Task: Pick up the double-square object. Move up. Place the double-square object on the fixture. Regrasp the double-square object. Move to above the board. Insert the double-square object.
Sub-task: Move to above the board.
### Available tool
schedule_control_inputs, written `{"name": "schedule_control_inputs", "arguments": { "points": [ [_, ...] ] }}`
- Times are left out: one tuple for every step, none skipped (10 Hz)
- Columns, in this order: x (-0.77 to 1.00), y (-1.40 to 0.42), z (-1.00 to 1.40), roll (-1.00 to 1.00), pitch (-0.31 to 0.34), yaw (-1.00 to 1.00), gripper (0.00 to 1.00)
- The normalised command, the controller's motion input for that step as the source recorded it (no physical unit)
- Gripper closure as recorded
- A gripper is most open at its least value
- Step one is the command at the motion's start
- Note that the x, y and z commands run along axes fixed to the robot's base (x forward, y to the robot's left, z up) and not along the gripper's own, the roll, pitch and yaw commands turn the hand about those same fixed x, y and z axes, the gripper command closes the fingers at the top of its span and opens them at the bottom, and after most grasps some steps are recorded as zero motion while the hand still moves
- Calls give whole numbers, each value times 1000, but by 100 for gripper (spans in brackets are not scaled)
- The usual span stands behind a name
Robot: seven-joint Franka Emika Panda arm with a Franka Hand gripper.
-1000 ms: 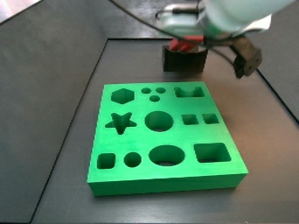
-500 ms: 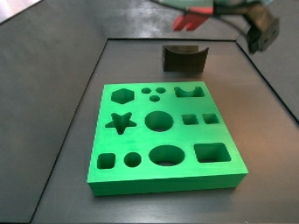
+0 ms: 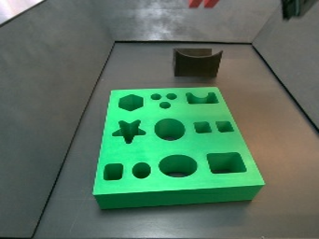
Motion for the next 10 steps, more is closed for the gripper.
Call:
{"name": "schedule_control_inputs", "arguments": {
  "points": [
    [41,-61,1000,-25,132,75,100],
    [40,-46,804,-29,135,91,100],
    [38,-37,636,-32,133,104,100],
    [29,-30,466,-33,126,113,100],
    [25,-28,299,-35,116,123,100],
    [-861,-1000,240,-1000,-34,-80,100],
    [-864,-1000,236,-1000,-44,-80,100],
    [-954,-1000,254,-1000,-69,-79,100],
    [-982,-1000,235,-1000,-73,-78,100],
    [-1000,-988,237,-1000,-80,-79,100]
  ]
}}
